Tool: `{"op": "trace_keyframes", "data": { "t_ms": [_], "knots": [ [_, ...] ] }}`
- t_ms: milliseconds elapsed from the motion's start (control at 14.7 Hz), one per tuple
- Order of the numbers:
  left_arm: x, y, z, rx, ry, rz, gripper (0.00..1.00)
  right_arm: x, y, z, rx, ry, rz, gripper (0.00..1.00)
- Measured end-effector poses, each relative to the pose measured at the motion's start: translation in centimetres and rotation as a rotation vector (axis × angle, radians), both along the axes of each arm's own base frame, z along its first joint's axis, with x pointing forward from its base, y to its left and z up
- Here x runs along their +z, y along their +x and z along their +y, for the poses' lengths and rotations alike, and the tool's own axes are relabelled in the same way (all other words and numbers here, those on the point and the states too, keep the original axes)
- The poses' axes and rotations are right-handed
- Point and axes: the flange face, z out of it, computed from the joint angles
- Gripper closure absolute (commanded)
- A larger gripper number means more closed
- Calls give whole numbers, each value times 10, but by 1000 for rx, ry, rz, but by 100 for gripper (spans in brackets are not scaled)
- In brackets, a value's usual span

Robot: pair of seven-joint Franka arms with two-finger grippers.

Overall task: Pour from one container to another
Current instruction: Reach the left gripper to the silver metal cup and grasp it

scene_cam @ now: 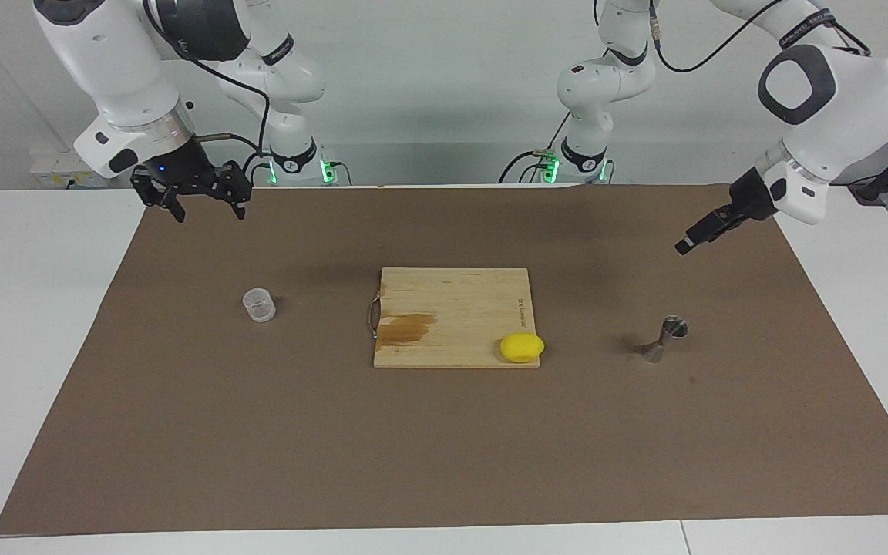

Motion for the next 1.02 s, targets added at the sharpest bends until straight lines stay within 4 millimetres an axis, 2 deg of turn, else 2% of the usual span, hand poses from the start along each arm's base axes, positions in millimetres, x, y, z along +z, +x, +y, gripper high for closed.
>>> {"op": "trace_keyframes", "data": {
  "t_ms": [205, 546, 819, 1024],
  "knots": [
    [-29, 8, 14, 327, -112, 78, 0, 0, 0, 0, 0, 0, 0, 0],
    [-62, 9, 33, 820, -327, 226, 0, 0, 0, 0, 0, 0, 0, 0],
    [-118, 4, 57, 1008, -465, 385, 0, 0, 0, 0, 0, 0, 0, 0],
    [-159, 8, 64, 1094, -582, 479, 0, 0, 0, 0, 0, 0, 0, 0]
  ]
}}
